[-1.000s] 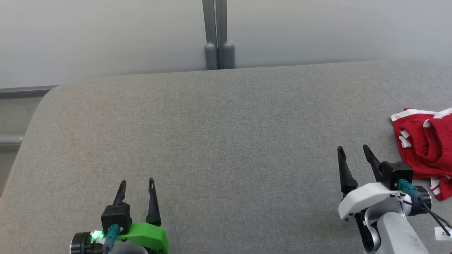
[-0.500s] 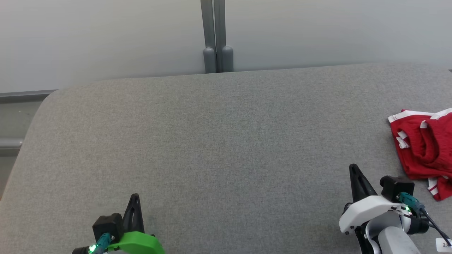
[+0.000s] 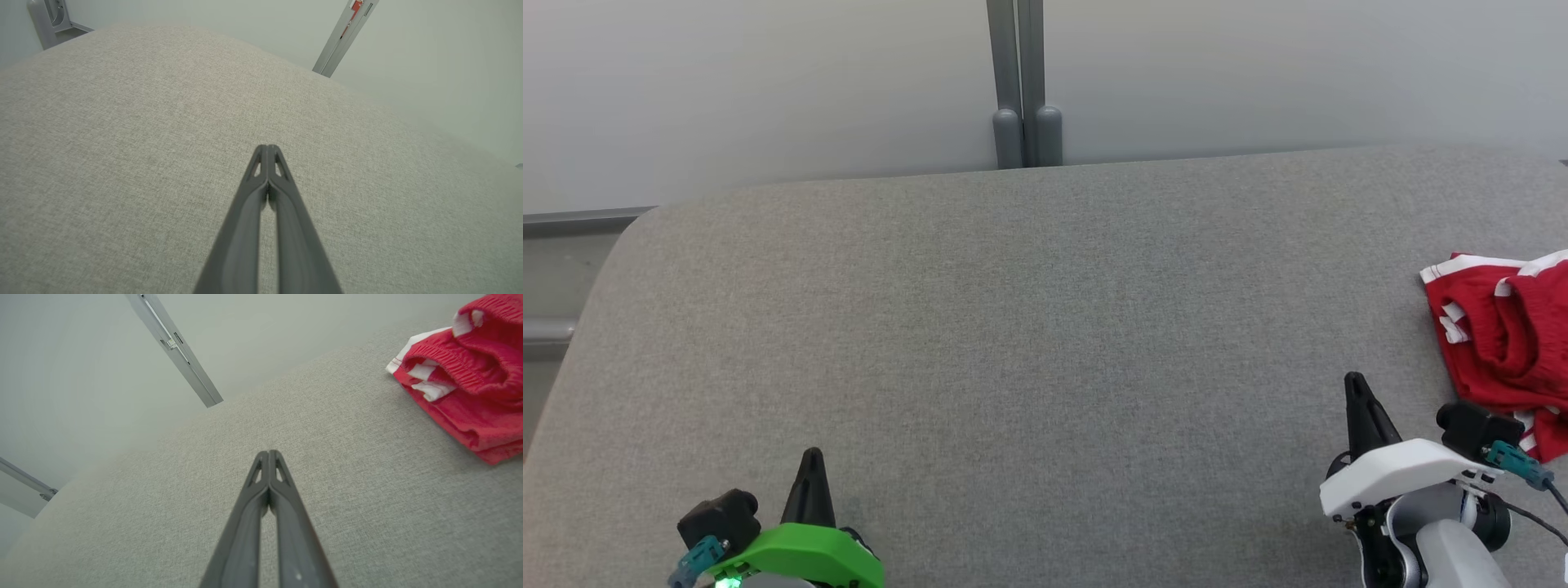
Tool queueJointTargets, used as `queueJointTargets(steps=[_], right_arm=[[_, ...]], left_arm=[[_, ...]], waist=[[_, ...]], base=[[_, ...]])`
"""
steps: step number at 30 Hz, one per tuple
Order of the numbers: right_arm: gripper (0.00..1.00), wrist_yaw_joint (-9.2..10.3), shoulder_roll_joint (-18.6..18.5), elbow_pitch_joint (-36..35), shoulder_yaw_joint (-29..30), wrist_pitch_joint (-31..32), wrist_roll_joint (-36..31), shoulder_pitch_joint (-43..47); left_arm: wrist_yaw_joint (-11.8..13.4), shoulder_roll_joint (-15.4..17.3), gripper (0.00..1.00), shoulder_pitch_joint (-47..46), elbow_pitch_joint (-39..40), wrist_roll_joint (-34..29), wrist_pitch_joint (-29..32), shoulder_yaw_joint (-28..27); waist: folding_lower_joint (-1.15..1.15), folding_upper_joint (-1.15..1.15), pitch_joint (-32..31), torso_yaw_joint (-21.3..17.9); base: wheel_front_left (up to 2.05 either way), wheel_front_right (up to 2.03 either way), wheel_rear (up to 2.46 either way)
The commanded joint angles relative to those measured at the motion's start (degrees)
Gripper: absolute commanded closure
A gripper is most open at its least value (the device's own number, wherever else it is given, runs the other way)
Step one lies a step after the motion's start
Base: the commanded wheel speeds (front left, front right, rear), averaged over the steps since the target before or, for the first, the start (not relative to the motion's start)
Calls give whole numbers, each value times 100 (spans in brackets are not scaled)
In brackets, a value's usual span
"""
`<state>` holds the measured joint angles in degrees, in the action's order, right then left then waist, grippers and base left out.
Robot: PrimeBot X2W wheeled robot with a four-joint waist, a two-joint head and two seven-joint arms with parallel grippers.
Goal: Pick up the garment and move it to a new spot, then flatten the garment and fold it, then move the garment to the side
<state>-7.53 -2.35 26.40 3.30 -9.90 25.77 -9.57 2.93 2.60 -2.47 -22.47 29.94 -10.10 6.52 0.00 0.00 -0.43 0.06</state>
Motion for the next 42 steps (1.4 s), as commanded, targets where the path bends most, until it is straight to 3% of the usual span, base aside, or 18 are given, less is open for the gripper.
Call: queueJointTargets(steps=[1,42], right_arm=[[100,1,-29,-153,22,54,276,-26],[100,2,-49,-719,175,854,3485,162]], left_arm=[[-53,12,100,-147,122,270,48,-76],[-559,26,100,-294,501,3278,860,-702]], waist=[[0,0,1,0],[0,0,24,-2]], base=[[0,0,0],[0,0,0]])
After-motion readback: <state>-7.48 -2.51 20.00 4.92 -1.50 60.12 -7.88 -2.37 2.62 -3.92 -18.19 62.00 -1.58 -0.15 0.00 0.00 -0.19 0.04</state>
